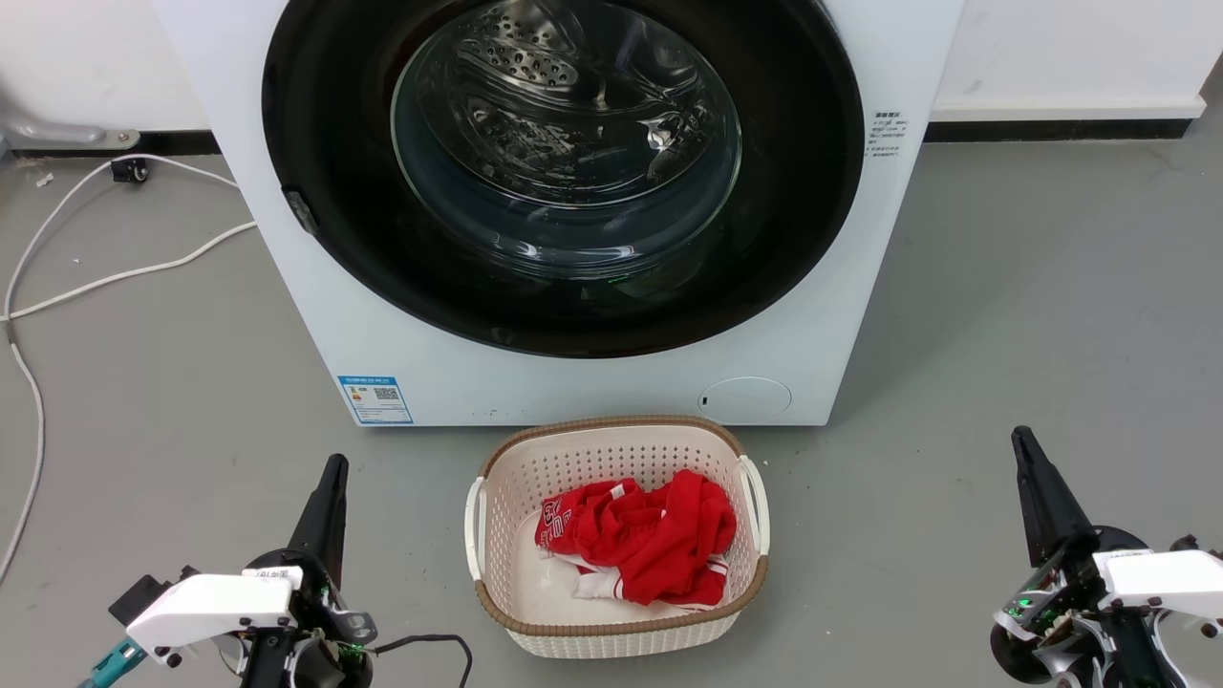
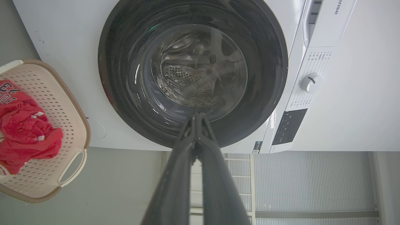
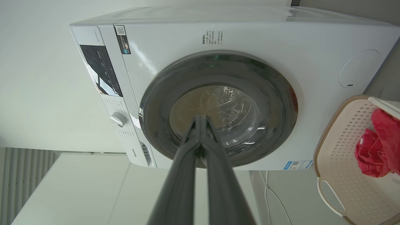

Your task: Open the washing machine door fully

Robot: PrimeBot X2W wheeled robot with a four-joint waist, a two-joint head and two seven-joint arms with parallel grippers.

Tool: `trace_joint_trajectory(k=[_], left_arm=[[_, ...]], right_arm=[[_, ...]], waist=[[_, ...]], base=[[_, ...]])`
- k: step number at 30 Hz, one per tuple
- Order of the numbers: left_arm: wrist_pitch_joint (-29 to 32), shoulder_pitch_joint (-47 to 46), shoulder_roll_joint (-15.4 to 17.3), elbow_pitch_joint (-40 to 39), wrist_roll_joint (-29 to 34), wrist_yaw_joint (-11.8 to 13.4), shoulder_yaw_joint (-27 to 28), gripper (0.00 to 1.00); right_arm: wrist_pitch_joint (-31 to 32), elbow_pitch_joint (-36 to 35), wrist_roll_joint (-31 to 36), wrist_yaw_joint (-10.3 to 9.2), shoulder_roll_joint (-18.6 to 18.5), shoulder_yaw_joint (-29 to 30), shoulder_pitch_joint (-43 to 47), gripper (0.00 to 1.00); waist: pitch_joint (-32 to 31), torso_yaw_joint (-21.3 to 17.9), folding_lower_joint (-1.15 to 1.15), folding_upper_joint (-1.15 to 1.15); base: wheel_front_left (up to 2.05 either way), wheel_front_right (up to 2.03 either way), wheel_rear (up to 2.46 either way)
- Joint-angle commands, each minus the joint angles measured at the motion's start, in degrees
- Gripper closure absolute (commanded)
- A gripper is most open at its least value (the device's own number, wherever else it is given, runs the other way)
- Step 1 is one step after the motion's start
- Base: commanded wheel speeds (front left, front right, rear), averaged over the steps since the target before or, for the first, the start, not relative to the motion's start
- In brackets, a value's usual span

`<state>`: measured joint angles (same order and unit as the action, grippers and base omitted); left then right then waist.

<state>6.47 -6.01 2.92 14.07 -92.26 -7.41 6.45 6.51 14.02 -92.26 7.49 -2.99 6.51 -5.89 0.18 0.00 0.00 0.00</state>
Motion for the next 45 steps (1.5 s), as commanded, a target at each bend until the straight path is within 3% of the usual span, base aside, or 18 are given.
trace_joint_trajectory(k=[1,2,3,10,18,31,45], left_arm=[[0.1,-0.6,0.0,0.0,0.1,-0.2,0.1,1.0],[0.1,-0.6,0.0,0.0,0.1,-0.2,0.1,1.0],[0.0,0.0,0.0,0.0,0.0,0.0,0.0,0.0],[-1.7,0.4,0.0,-0.7,-0.1,0.0,-1.8,0.0],[-4.5,0.5,0.0,-4.3,4.2,0.0,-2.5,0.0],[-7.6,1.0,0.0,-9.5,22.7,0.0,-3.1,0.0],[-10.9,2.5,0.0,-11.7,43.7,3.5,-7.5,0.0]], right_arm=[[0.0,0.1,0.1,0.0,0.3,0.0,-0.9,1.0],[0.0,0.1,0.1,0.0,0.3,0.0,-0.9,1.0],[0.0,0.0,0.0,0.0,0.0,0.0,0.0,0.0],[-1.6,-0.9,0.2,0.01,0.0,-1.0,1.0,0.0],[-4.4,-3.3,5.7,0.01,0.0,-1.5,1.9,0.0],[-7.6,-8.3,23.9,0.01,0.0,-1.8,2.7,0.0],[-10.9,-11.2,48.1,0.01,0.1,-4.4,4.2,0.0]], waist=[[0.0,0.0,0.0,0.0],[0.0,0.0,0.0,0.0],[0.0,0.0,0.0,0.0],[0.0,0.0,0.0,0.0],[0.1,0.0,0.0,0.0],[0.3,0.0,0.0,0.0],[0.3,-0.1,0.0,0.0]], base=[[0.0,0.0,0.0],[0.0,0.0,0.0],[0.0,0.0,0.0],[0.0,0.0,0.0],[0.0,0.0,0.0],[0.0,0.0,0.0],[0.0,0.0,0.0]])
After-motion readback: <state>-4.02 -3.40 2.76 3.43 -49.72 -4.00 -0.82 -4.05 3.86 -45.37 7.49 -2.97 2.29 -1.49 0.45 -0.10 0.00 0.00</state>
